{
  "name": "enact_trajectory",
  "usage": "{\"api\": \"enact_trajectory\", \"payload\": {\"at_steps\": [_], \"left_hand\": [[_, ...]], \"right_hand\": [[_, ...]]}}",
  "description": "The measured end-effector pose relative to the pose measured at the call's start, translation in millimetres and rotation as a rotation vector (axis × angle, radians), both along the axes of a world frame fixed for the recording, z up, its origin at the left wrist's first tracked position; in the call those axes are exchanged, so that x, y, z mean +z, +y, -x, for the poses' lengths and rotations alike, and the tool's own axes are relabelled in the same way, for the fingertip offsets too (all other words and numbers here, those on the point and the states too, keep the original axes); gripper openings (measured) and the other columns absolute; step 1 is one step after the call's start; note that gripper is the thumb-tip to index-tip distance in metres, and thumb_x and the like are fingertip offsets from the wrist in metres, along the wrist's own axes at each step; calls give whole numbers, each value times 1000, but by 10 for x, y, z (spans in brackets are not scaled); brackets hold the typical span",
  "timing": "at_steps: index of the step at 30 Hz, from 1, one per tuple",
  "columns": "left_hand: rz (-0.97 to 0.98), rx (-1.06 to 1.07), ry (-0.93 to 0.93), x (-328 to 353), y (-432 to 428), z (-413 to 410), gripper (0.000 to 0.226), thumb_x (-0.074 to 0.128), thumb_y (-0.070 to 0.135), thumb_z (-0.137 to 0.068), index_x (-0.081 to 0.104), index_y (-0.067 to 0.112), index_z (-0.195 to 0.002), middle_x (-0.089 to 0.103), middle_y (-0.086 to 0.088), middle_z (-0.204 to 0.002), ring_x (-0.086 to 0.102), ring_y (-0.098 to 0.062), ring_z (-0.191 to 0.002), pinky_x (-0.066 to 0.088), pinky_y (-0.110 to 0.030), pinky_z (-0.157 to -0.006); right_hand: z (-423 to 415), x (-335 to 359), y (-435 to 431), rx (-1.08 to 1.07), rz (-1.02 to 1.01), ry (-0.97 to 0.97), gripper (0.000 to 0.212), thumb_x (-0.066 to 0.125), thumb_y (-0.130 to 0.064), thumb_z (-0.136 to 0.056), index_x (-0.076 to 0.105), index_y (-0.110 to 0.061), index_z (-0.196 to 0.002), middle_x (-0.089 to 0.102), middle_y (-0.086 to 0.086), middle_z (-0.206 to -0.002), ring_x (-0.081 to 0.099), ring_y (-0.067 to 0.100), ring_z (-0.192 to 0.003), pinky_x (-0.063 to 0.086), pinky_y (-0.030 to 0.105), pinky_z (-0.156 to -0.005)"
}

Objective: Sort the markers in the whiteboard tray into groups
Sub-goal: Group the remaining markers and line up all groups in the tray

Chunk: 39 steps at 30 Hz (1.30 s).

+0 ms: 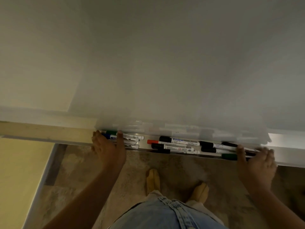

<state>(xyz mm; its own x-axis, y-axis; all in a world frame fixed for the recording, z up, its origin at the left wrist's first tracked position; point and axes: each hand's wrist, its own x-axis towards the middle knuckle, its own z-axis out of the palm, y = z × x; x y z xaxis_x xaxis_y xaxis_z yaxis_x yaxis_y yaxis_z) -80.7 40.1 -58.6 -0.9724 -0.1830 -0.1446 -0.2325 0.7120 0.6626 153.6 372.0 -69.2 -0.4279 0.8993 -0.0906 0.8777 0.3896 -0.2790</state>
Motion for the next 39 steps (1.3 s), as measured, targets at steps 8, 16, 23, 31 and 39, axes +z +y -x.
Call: {"api": "enact_trajectory", "payload": {"at_steps": [8, 16, 23, 31, 39], "left_hand": [[-53, 48, -2, -67, 234, -156, 92, 42, 63, -88, 4, 8, -150, 10, -16, -158, 8, -32, -145, 4, -50, -119], [-101, 51, -40, -36, 337, -225, 97, 40, 68, -81, 3, 11, -151, 8, -14, -159, 7, -32, -146, 7, -52, -118], [-146, 73, -19, -8, 306, -223, 90, 52, 56, -87, 4, 15, -151, 7, -10, -160, 9, -30, -146, 12, -54, -117], [-100, -339, 331, 264, 335, -579, 59, 56, 47, -85, 41, 15, -132, 37, -5, -131, 34, -18, -123, 34, -40, -97], [-35, -1179, 240, 553, 1380, -1007, 31, 48, 36, -95, 58, 21, -121, 57, 3, -115, 53, -4, -93, 48, -22, -76]], "right_hand": [[206, -3, -266, -13, 27, 23, 96, 21, -75, -89, 12, 0, -150, 12, 22, -159, 9, 35, -147, 7, 51, -119], [245, -2, -306, -18, 45, 43, 99, 17, -77, -87, 7, -3, -152, 6, 19, -161, 2, 31, -149, 2, 50, -120], [144, 166, -290, -1, 72, 191, 84, 36, -69, -89, 23, -12, -149, 18, 14, -159, 13, 32, -147, 12, 54, -117], [-125, 357, -89, 294, -33, 136, 43, 72, -14, -81, 62, -18, -123, 62, 11, -124, 53, 30, -113, 45, 53, -95], [-90, 333, 104, 484, -36, 86, 48, 71, -25, -83, 60, -17, -129, 62, 6, -131, 57, 24, -118, 49, 46, -97]]}}
